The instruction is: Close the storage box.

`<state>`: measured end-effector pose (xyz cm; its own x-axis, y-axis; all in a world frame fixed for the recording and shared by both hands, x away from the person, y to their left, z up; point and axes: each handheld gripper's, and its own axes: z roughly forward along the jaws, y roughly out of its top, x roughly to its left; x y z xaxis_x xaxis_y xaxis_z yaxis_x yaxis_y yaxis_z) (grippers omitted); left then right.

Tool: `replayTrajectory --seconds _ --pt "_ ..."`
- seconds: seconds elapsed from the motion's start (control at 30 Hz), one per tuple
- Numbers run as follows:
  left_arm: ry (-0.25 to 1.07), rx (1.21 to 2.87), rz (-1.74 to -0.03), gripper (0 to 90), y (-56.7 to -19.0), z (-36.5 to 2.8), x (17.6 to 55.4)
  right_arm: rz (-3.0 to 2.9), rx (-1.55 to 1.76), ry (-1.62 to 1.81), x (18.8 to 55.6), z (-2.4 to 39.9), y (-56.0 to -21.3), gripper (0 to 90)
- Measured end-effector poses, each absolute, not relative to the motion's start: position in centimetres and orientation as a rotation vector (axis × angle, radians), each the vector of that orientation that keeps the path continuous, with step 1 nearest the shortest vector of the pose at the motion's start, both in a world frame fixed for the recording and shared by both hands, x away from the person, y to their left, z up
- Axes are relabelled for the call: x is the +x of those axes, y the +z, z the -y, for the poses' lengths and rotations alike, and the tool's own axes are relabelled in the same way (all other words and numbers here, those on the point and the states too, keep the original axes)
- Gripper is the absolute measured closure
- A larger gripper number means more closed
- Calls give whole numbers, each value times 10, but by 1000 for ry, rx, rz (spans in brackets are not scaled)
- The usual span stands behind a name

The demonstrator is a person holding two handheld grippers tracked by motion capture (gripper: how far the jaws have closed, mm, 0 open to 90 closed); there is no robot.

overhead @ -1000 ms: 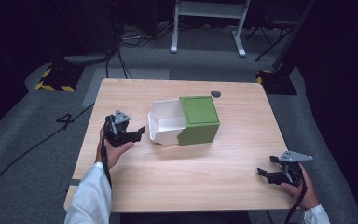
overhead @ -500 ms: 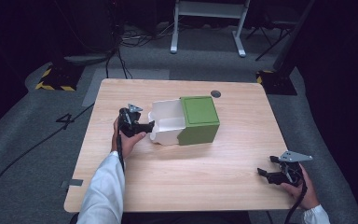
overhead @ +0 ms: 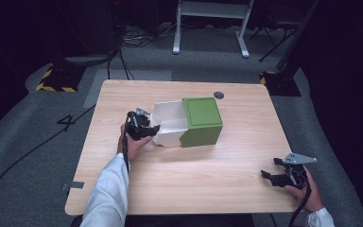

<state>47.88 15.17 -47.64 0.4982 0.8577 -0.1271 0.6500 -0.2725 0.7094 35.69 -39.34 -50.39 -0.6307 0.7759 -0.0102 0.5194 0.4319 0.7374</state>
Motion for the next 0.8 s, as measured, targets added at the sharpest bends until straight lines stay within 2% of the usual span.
replayTrajectory --seconds 0.17,0.5,0.8 --pt "356 2023 -1239 472 -479 -149 479 -2340 1104 1023 357 393 -504 151" --pt "400 2004 -1253 541 -480 -143 482 -2340 1105 1023 357 393 -504 150" --pt "402 2007 -1249 540 -480 -132 484 -2337 1098 1020 357 393 -504 150"
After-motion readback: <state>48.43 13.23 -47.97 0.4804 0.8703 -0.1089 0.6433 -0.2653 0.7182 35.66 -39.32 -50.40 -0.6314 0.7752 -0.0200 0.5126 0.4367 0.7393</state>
